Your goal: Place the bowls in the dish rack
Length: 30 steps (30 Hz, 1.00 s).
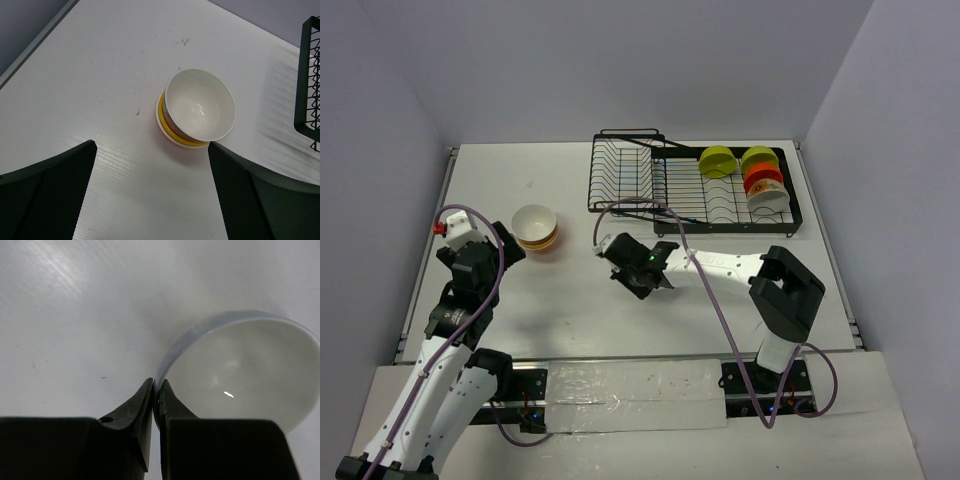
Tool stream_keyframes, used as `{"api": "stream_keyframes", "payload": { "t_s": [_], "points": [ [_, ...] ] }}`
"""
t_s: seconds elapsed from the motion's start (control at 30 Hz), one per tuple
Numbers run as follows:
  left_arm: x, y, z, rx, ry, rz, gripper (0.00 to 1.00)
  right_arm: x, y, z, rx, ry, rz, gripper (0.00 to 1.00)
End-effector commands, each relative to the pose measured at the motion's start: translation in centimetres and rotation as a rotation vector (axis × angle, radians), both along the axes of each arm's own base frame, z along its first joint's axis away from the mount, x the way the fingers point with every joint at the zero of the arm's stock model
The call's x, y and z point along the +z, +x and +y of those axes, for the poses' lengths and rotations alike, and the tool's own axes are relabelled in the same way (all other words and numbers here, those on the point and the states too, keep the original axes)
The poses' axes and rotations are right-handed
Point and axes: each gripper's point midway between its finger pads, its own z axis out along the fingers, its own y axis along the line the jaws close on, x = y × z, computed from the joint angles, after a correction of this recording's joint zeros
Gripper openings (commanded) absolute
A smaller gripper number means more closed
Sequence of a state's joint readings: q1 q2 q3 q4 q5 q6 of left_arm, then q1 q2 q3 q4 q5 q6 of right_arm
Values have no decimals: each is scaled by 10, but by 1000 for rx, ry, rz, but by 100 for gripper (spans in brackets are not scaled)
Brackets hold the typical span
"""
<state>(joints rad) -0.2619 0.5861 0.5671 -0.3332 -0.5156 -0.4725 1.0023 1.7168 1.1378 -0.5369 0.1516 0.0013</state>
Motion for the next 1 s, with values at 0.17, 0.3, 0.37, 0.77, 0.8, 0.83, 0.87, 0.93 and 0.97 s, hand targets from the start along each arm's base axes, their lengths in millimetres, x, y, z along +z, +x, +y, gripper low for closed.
{"api": "stream_keyframes", "payload": {
  "t_s": [0.17,0.3,0.37,0.77,0.8,0.83,0.87,0.93,0.97],
  "points": [
    [18,7,-7,-29,-18,-61,99,14,33,-30,-243,15,-104,0],
    [18,7,-7,-31,-17,-62,99,11,32,-34,-277,7,-75,0],
    [18,7,-7,-32,-18,-62,99,10,31,-34,-285,-1,-60,6],
    [18,8,-7,-33,-16,-61,99,27,35,-24,-225,31,-56,42],
    [18,8,-7,-32,-17,-60,99,27,35,-24,-216,28,-54,43],
    [18,8,-7,-31,-17,-60,99,27,35,-23,-208,30,-54,43],
    [18,8,-7,-31,-16,-61,99,28,34,-22,-203,31,-54,43],
    [17,8,-7,-32,-17,-59,99,29,34,-23,-194,30,-53,43],
    [18,8,-7,-31,-15,-60,99,29,34,-23,-188,28,-52,43]
  ]
}}
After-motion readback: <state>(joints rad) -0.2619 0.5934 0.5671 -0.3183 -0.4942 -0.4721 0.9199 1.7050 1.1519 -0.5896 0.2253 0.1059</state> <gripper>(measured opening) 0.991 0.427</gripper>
